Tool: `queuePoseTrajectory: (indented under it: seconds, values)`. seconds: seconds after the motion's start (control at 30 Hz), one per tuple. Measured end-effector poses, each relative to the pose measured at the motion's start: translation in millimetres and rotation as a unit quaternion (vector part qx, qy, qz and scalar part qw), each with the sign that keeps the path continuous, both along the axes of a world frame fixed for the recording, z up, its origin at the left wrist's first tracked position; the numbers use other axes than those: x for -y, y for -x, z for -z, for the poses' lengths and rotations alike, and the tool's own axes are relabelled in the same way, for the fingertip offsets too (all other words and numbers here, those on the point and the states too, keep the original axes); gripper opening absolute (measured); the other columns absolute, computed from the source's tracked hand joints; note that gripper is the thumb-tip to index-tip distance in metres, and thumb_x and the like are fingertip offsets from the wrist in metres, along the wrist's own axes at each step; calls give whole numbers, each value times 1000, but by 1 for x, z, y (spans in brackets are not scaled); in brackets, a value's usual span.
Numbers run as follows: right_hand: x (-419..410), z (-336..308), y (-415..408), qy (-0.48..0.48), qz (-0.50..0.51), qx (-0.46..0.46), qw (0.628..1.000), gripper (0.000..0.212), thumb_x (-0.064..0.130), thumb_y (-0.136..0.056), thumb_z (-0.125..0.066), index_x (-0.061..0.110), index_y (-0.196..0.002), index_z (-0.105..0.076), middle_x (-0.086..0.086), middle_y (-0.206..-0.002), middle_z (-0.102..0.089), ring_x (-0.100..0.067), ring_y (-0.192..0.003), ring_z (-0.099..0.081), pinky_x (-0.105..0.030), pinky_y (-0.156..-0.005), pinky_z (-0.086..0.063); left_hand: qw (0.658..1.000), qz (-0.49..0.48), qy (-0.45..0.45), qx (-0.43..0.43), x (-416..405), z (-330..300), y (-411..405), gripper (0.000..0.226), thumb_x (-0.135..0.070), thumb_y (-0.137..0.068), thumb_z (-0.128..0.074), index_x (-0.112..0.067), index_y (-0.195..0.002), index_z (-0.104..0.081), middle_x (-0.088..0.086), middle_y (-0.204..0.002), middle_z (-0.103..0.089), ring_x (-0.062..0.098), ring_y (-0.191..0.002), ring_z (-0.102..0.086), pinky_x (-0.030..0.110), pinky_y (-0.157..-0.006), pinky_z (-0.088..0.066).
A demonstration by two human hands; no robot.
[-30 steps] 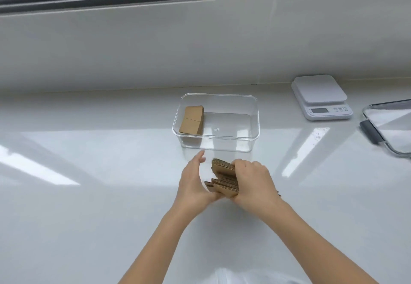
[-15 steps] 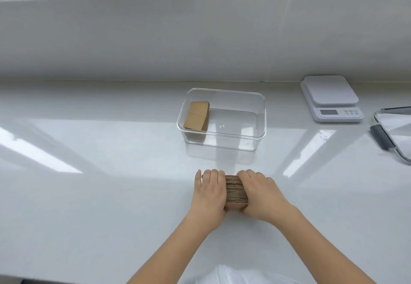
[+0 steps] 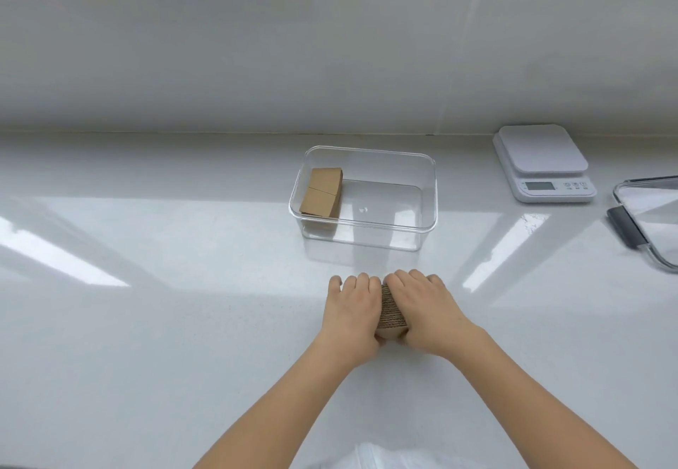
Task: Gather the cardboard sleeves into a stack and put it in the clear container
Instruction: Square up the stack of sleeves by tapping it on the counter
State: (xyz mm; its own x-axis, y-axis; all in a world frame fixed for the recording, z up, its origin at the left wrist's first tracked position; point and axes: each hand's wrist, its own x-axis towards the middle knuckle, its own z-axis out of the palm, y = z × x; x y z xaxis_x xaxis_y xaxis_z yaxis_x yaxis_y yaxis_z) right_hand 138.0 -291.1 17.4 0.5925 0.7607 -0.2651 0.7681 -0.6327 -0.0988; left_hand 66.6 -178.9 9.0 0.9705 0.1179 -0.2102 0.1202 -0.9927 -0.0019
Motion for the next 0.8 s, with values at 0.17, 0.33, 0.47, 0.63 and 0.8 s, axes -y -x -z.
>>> queuePoseTrajectory:
  seconds: [0.17, 0.33, 0.47, 0.63, 0.8]
  values:
    - [-6, -4, 9, -1, -6, 58, 998, 45, 15, -70, -64, 13, -109, -41, -1, -109, -47, -25, -102, -47, -33, -77, -28, 999, -27, 10, 40, -1, -3, 10, 55, -41, -73, -65, -13, -113, -41, 1, -109, -48, 22, -102, -49, 41, -98, -28]
    - [-8, 11, 13, -14, -8, 29, 999, 58, 24, -68, -72, 13, -117, -44, -3, -115, -49, -26, -108, -48, -38, -92, -35, 999, -34, 13, 4, 2, 6, 12, 60, -44, -77, -62, -11, -119, -35, 3, -113, -43, 24, -105, -44, 41, -96, -30]
    - [-6, 9, 12, -39, 12, 13, 999, 52, 28, -69, -70, 15, -113, -45, 0, -112, -52, -24, -105, -48, -33, -78, -29, 997, -10, 68, 17, -6, 5, 14, 58, -42, -75, -62, -12, -120, -39, 3, -113, -45, 25, -104, -46, 36, -87, -34]
    - [2, 7, 15, -137, 113, -46, 983, 56, 36, -66, -74, 21, -111, -46, 6, -106, -51, -19, -101, -46, -31, -81, -30, 949, -40, 311, 5, -42, -35, 17, 61, -36, -66, -73, -29, -121, -49, -11, -104, -55, 10, -98, -53, 30, -88, -46]
    - [0, -6, 23, -363, 232, -415, 801, 57, 13, -53, -84, 23, -98, -50, 1, -92, -62, -19, -83, -61, -45, -70, -56, 937, -28, 347, 37, -49, -86, 11, 80, -35, -60, -77, -32, -131, -41, -19, -111, -56, 0, -105, -53, 17, -89, -44]
